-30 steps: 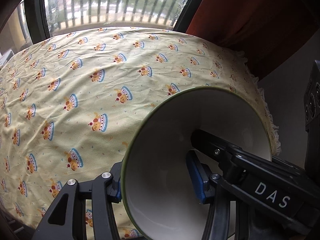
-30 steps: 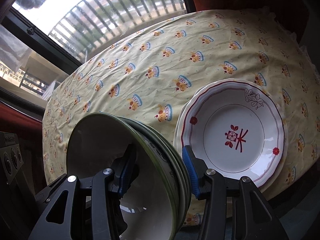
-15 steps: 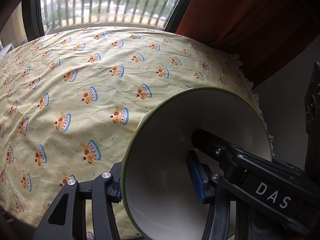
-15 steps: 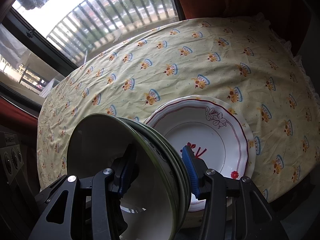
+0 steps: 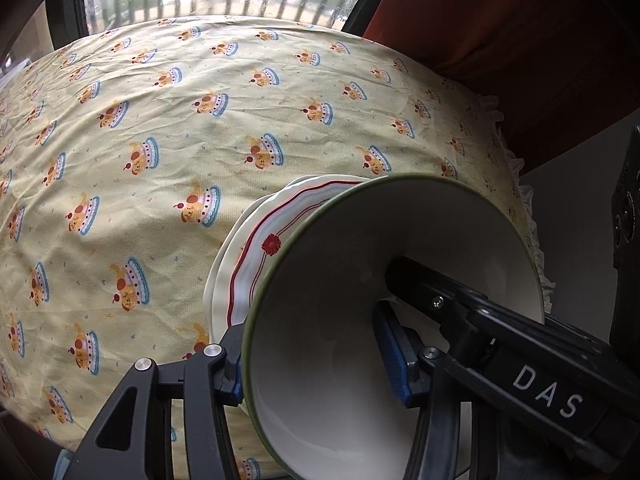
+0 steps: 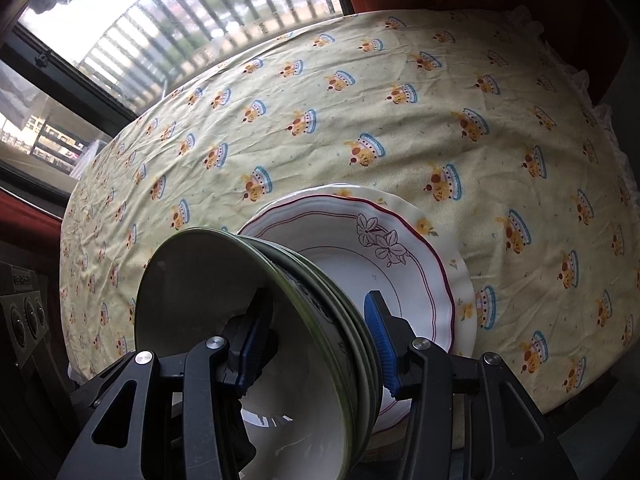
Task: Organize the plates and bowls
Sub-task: 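Lift the nested bowls with both grippers and carry them over the plate stack, then lower the nested bowls onto the plate stack and open both grippers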
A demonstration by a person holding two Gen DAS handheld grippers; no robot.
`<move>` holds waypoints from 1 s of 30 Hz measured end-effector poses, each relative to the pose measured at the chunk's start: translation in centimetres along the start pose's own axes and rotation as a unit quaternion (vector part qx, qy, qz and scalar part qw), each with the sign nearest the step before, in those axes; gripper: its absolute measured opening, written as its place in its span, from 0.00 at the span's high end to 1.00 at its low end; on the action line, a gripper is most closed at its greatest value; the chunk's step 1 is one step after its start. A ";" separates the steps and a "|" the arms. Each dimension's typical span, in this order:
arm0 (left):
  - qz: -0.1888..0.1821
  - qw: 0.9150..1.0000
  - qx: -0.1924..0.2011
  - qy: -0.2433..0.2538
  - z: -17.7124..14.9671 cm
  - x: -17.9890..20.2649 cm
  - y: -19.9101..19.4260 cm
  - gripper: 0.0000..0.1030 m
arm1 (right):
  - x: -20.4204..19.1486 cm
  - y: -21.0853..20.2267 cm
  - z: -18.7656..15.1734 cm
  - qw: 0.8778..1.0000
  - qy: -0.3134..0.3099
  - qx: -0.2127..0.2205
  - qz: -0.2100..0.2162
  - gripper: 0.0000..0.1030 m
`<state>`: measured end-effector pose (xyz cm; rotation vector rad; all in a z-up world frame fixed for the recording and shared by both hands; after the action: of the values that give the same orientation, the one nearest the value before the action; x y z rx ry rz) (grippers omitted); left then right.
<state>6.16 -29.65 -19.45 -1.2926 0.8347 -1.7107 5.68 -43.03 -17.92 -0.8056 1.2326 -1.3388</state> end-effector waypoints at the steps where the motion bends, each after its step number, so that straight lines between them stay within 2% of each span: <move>1: 0.007 1.000 0.003 0.004 0.1 0.2 0.1 0.50 | 0.2 0.3 0.1 1.000 0.002 -0.005 0.001 0.51; 9: 0.056 0.998 0.016 0.038 0.4 2.2 0.4 0.50 | 1.3 1.2 0.7 1.000 0.003 -0.009 0.009 0.49; 14: 0.062 0.997 0.025 0.032 0.0 2.0 0.3 0.50 | 1.7 1.2 0.5 1.000 -0.003 -0.001 0.018 0.48; 16: 0.067 0.997 0.028 0.030 -0.2 2.0 0.3 0.50 | 1.3 1.0 0.4 1.000 -0.021 0.009 0.015 0.44; 18: 0.077 0.996 0.030 0.032 -0.4 2.0 0.2 0.43 | 1.0 0.8 0.2 0.999 -0.038 0.017 0.005 0.31; 20: 0.089 0.995 0.030 0.032 -0.7 1.9 0.1 0.36 | 0.9 0.6 -0.1 0.999 -0.047 0.022 -0.007 0.27; 24: 0.114 0.992 0.046 0.041 -1.2 1.8 -0.9 0.22 | 0.8 -0.2 -0.9 0.998 -0.050 0.030 -0.020 0.24; 30: 0.098 0.990 0.085 0.058 -1.5 1.2 -3.7 0.16 | -0.1 -2.6 -1.5 0.995 -0.048 0.073 -0.056 0.22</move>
<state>3.77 -29.01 -16.13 -0.9736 0.8334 -1.6719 3.60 -42.97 -15.73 -0.8334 1.0143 -1.4459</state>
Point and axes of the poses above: each gripper's, at about its wrist camera, not at the fingertips, and y roughly the way its jaws point, x to its right, z to its top, the point moved 1 cm from there along y, roughly the way its jaws point, and after that the axes turned 5 degrees about -z, right-handed, at the moved point
